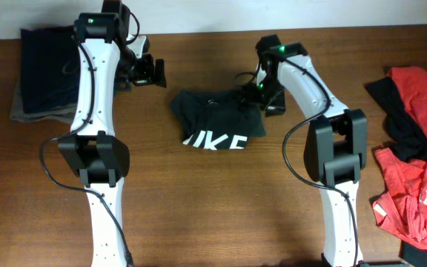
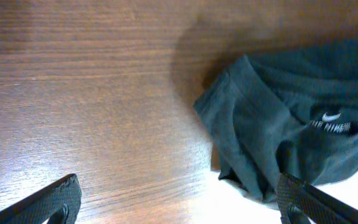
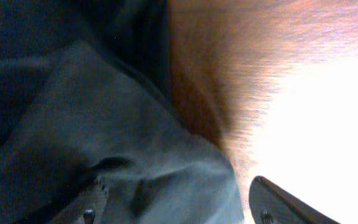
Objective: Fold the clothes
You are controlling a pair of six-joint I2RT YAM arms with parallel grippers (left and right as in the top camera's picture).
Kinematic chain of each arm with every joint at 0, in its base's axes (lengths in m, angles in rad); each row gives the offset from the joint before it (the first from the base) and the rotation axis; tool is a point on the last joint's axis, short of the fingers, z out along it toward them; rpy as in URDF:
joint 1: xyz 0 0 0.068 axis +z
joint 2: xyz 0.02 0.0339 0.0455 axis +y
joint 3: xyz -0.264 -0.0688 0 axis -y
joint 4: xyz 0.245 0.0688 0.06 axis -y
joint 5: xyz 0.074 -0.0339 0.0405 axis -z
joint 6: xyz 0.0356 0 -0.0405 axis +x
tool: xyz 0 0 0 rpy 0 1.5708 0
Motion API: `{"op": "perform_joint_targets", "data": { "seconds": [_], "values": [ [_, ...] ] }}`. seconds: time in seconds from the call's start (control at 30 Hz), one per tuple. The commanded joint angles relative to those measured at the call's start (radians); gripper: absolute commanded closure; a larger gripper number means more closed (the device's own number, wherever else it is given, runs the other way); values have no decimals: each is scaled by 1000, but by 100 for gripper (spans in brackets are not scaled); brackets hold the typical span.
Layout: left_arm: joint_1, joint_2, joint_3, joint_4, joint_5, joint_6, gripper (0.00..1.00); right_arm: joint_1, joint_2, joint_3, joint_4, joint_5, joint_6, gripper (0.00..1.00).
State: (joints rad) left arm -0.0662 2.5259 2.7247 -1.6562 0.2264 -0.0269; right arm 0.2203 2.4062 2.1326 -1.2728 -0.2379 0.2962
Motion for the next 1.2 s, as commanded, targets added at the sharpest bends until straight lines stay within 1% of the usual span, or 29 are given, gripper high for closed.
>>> {"op": "perform_joint_targets", "data": {
  "seconds": [0.0, 0.1, 0.17, 0.27, 0.33, 0.37, 0.5, 0.57, 0.63, 0.73, 0.93, 1.0, 1.03, 1.17],
  "values": [
    [-5, 14, 5, -12, 29, 78, 1, -27, -16, 112, -74, 88, -11, 21],
    [-6, 14, 5, -27, 99, 78, 1, -53, -16, 217, -183, 128, -11, 20],
    [-11, 14, 5, -26, 119, 78, 1, -68, -16, 278, -232, 126, -12, 19],
    [-14, 14, 5, 9, 119, 77, 1, -78, -16, 317, -237, 91, -118, 18],
    [-16, 14, 5, 27, 119, 73, 1, -78, -14, 316, -214, 92, -144, 18],
    [-16, 14, 5, 32, 119, 72, 1, -77, -11, 312, -198, 92, -144, 25],
    [-16, 14, 5, 48, 118, 72, 1, -74, 5, 294, -68, 72, -143, 74],
    [-16, 14, 5, 50, 118, 72, 1, -70, 21, 294, 16, 10, -142, 95],
    [-16, 14, 5, 46, 118, 72, 1, -68, 36, 292, 93, -65, -143, 96],
    [-16, 14, 5, 39, 118, 72, 1, -57, 55, 291, 154, -96, -127, 96],
    [-16, 14, 5, 49, 118, 72, 1, -23, 105, 286, 194, -96, -122, 96],
    [-16, 14, 5, 59, 118, 72, 1, -12, 119, 278, 210, -96, -96, 96],
    [-16, 14, 5, 68, 119, 72, 1, -6, 121, 277, 211, -95, -76, 96],
    [-16, 14, 5, 124, 119, 72, 1, 23, 137, 269, 209, -95, -74, 96]
  ]
}}
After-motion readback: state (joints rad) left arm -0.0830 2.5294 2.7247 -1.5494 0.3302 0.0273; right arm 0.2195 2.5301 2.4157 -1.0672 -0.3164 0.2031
